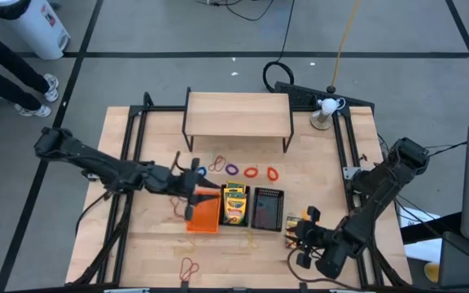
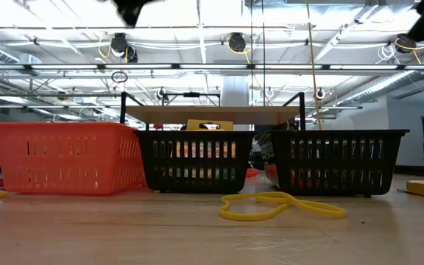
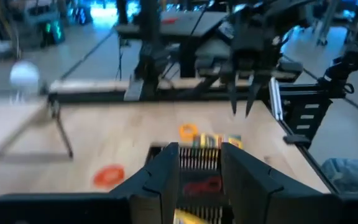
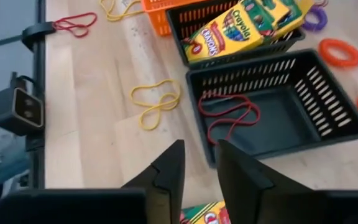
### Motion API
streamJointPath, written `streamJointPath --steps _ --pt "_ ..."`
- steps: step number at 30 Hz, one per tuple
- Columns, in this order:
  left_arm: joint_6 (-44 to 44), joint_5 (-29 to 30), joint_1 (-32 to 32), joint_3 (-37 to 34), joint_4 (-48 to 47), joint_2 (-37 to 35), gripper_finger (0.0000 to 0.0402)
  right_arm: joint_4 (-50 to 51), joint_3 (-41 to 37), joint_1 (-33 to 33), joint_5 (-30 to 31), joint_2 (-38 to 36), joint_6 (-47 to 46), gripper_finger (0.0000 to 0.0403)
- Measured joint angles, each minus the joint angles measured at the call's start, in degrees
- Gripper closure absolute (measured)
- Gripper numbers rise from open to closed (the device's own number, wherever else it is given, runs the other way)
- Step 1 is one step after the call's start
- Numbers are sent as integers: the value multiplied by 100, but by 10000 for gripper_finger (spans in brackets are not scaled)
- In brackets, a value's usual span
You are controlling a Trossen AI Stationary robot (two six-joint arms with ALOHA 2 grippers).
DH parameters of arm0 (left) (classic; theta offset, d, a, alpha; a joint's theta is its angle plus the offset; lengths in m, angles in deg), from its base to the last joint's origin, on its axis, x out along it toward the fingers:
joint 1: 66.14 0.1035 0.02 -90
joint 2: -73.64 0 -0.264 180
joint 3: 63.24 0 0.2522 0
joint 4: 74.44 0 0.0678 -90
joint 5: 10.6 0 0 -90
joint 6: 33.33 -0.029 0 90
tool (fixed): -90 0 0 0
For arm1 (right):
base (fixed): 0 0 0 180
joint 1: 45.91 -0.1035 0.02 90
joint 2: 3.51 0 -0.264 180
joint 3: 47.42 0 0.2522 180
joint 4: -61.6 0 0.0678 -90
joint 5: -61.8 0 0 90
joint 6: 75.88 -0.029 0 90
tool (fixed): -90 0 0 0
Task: Pick & Place Office Desk Supplies
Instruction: Put the crayon box into the left black bin
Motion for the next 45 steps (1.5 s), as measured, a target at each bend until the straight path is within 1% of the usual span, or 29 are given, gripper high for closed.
streamJointPath --steps 4,8,10,15,19,22,24,28,32,36,39,45 --pt "-563 292 -151 601 -125 472 282 293 0 -186 -68 0 -400 344" --pt "-785 961 -289 796 -304 564 282 714 0 -348 -777 0 -1246 359" --pt "-800 1155 -310 796 -347 560 282 752 0 -423 -1038 31 -1571 363" --pt "-804 1197 -310 796 -454 558 282 790 -4 -498 -1418 51 -1975 363" --pt "-977 1202 -251 796 -572 560 282 704 -109 -468 -1615 55 -2027 363" --pt "-997 1223 -245 796 -590 560 282 440 -417 -423 -1743 57 -2279 363" --pt "-1018 1242 -251 796 -586 560 282 96 -747 -363 -1984 57 -2657 362" --pt "-1163 1367 -251 796 -587 560 282 -819 -1556 -255 -2534 59 -3646 353" --pt "-1360 1452 -249 796 -587 517 282 -2008 -2241 -197 -2622 28 -4494 333" --pt "-1473 1552 -219 796 -523 497 282 -2877 -2614 -128 -2448 27 -4722 318" --pt "-1554 1564 -214 792 -445 479 282 -3075 -2623 -34 -2406 37 -4734 313" --pt "-1595 1559 -218 792 -452 475 282 -3218 -2629 100 -2430 49 -4711 316"
